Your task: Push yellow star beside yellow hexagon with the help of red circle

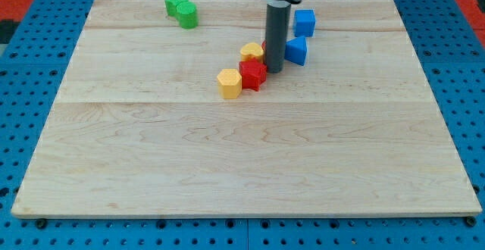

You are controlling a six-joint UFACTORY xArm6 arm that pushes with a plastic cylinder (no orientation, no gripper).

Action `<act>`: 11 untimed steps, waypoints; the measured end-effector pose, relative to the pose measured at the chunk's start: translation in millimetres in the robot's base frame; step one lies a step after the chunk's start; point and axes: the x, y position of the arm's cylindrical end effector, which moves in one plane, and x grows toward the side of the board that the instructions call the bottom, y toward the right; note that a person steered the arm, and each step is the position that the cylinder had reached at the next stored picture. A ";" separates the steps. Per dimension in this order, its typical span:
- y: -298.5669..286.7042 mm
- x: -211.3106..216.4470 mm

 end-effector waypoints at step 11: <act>26.8 -48.9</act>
